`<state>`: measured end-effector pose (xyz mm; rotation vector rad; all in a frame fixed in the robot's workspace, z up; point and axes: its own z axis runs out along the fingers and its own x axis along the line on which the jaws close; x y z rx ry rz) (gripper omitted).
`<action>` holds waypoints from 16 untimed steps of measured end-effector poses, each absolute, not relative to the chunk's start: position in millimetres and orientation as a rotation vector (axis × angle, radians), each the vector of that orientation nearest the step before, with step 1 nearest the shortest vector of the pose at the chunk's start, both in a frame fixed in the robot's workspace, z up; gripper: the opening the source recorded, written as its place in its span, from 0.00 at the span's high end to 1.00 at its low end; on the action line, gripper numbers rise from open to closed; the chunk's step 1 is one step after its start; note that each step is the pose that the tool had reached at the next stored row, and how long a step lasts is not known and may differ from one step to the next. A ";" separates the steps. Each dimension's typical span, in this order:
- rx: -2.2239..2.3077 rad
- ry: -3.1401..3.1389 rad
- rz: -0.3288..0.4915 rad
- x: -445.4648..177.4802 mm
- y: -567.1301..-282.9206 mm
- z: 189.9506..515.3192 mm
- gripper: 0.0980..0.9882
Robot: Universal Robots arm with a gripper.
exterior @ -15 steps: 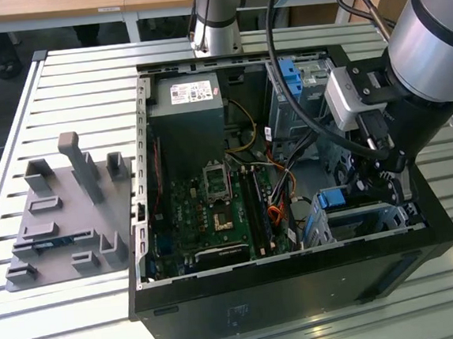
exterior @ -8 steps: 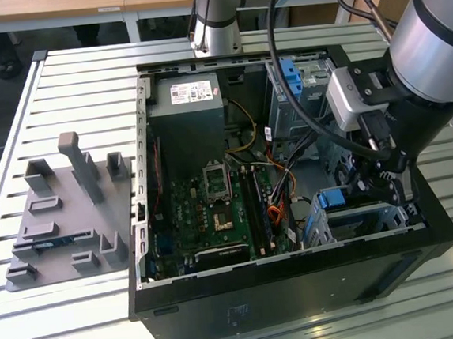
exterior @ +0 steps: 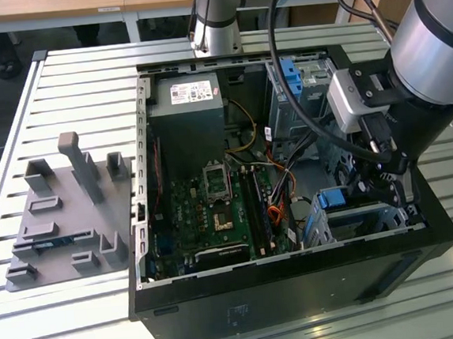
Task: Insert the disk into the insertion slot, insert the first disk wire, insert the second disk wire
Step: 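Insert the second disk wire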
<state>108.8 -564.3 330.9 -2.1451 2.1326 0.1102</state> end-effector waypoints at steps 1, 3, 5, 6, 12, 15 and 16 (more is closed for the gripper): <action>-2.145 2.133 0.110 108.8 -564.4 330.7 0.94; -2.145 2.133 0.110 108.8 -564.7 330.4 0.94; -2.145 2.133 0.110 108.8 -564.8 329.5 0.94; -2.145 2.133 0.110 108.9 -564.9 328.8 0.94; -2.145 2.133 0.110 108.9 -564.9 327.2 0.94; -2.145 2.133 0.110 108.9 -564.9 327.1 0.93; -2.145 2.133 0.110 108.9 -564.9 327.1 0.93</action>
